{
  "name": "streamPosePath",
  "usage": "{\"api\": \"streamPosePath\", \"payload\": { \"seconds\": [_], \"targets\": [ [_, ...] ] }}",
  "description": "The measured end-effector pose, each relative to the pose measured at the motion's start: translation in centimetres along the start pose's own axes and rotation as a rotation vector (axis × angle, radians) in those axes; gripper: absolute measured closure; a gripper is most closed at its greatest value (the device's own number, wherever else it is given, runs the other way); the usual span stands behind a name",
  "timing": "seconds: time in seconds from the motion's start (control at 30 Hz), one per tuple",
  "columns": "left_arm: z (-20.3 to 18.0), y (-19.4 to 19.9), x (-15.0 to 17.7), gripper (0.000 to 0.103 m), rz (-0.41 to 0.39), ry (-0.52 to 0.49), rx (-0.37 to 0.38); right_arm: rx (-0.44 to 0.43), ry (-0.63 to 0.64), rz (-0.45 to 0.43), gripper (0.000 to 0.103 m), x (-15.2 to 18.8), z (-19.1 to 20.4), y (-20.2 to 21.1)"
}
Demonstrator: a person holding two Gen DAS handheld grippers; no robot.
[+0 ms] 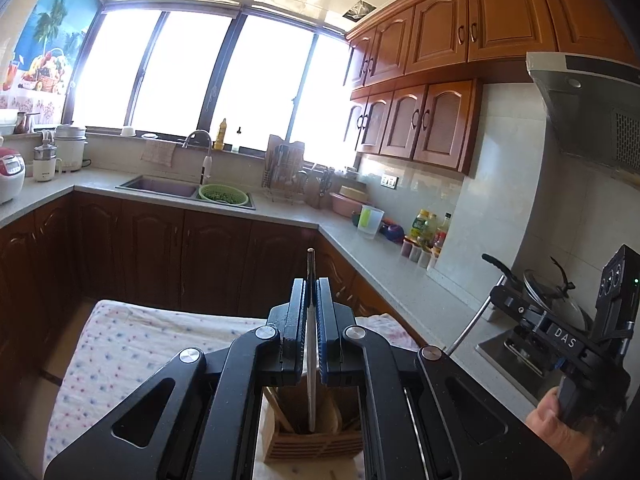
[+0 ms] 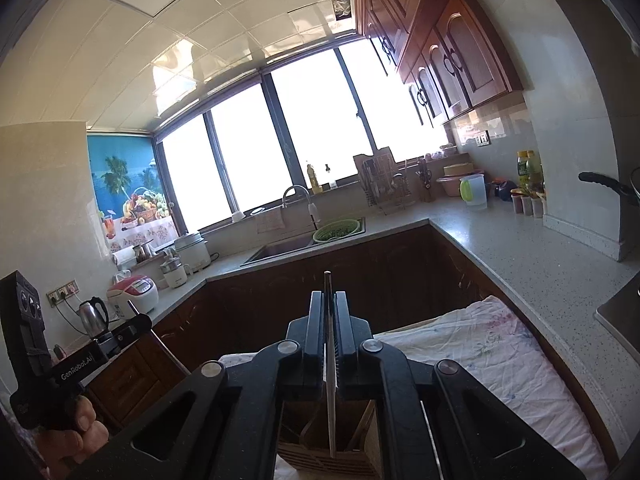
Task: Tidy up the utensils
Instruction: 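Carry the steel chopstick in the left tool while the right tool holds its chopstick over the holder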
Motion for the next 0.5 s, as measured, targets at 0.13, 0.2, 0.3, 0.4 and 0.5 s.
{"api": "streamPosePath", "payload": {
  "seconds": [0.13, 0.2, 0.3, 0.4, 0.5],
  "targets": [
    [0.2, -1.6, 1.9, 0.099, 0.008, 0.010, -0.022, 0.028, 0.003, -0.012, 0.099, 0.8, -0.5, -1.6],
    [0.5, -2.3, 3.2, 0.099, 0.026, 0.016, -0.025, 0.035, -0.007, 0.000, 0.099, 1.8, -1.0, -2.3],
    [0.7, -2.9, 5.2, 0.099, 0.061, 0.024, -0.025, 0.054, -0.008, 0.014, 0.099, 3.4, -1.7, -2.9],
    [1.0, -3.4, 7.1, 0.099, 0.101, 0.030, -0.022, 0.061, -0.022, 0.045, 0.099, 5.0, -2.3, -3.4],
    [1.3, -3.9, 8.4, 0.099, 0.135, 0.028, -0.035, 0.071, -0.032, 0.074, 0.099, 6.1, -2.9, -3.9]
  ]
}}
Point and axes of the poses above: each gripper's, at about its wrist camera, not at the fingertips, and y roughly against the way its jaws point, z to its left, x to its underside, the point moved 2 cm from there along -y, roughly the way its jaws point, and after that the axes turned 6 degrees about -y, right-handed, at the moved point
